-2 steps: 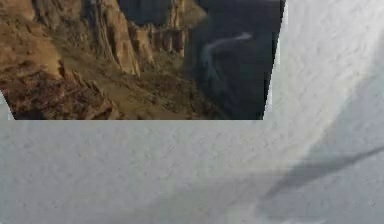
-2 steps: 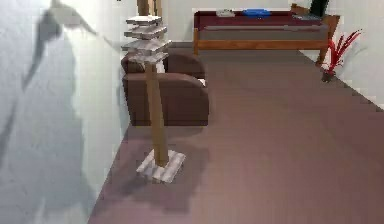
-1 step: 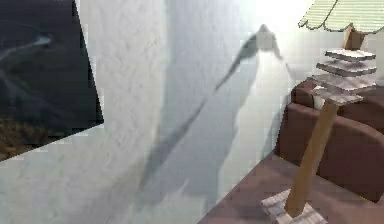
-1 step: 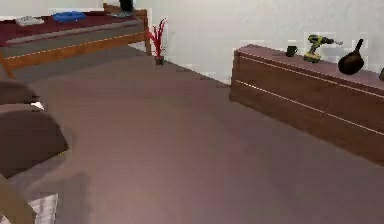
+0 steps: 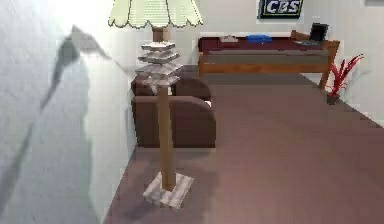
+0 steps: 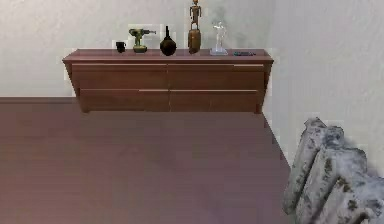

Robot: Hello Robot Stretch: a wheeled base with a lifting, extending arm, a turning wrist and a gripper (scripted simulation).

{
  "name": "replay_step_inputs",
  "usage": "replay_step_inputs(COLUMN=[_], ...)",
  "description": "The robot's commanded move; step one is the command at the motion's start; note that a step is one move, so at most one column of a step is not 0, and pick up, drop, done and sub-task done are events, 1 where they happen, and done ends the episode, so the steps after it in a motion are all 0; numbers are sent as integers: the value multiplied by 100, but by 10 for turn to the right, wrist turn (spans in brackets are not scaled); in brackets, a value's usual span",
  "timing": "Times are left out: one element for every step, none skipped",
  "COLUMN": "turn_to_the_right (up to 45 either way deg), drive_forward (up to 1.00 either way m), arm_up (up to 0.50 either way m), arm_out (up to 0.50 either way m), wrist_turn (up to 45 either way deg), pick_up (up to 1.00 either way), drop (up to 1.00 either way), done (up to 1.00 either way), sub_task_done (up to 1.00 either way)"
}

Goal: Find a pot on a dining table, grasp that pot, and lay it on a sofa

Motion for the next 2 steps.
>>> replay_step_inputs(turn_to_the_right=[360, 0], drive_forward=[0, 100], arm_up=[0, 0], arm_out=[0, 0], wrist_turn=[0, 0], pick_up=[0, 0], drop=[0, 0], done=[0, 0], sub_task_done=[0, 0])
